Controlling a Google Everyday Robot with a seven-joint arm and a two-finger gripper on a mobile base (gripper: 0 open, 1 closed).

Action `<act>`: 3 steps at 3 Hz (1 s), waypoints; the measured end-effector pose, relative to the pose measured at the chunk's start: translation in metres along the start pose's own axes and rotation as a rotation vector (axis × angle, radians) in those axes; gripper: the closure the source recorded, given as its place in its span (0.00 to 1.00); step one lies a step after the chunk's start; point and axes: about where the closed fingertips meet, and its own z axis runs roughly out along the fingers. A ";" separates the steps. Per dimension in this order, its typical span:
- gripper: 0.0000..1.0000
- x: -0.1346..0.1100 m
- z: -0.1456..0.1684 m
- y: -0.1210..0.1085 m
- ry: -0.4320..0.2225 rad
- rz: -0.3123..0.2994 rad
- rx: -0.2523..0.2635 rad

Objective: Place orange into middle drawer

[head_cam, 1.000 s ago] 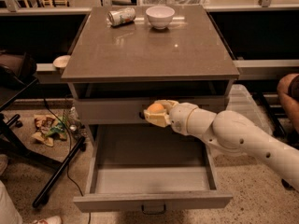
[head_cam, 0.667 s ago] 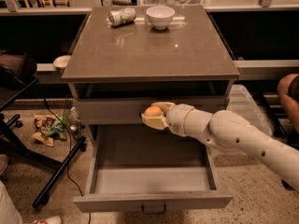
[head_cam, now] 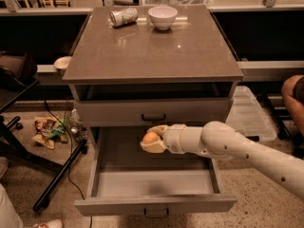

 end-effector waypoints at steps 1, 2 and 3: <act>1.00 0.042 0.029 0.008 0.071 -0.023 -0.044; 1.00 0.076 0.057 0.013 0.132 -0.025 -0.063; 1.00 0.077 0.059 0.014 0.136 -0.028 -0.067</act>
Offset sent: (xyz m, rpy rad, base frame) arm -0.0020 0.0318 -0.1452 -0.1785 0.1050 0.0838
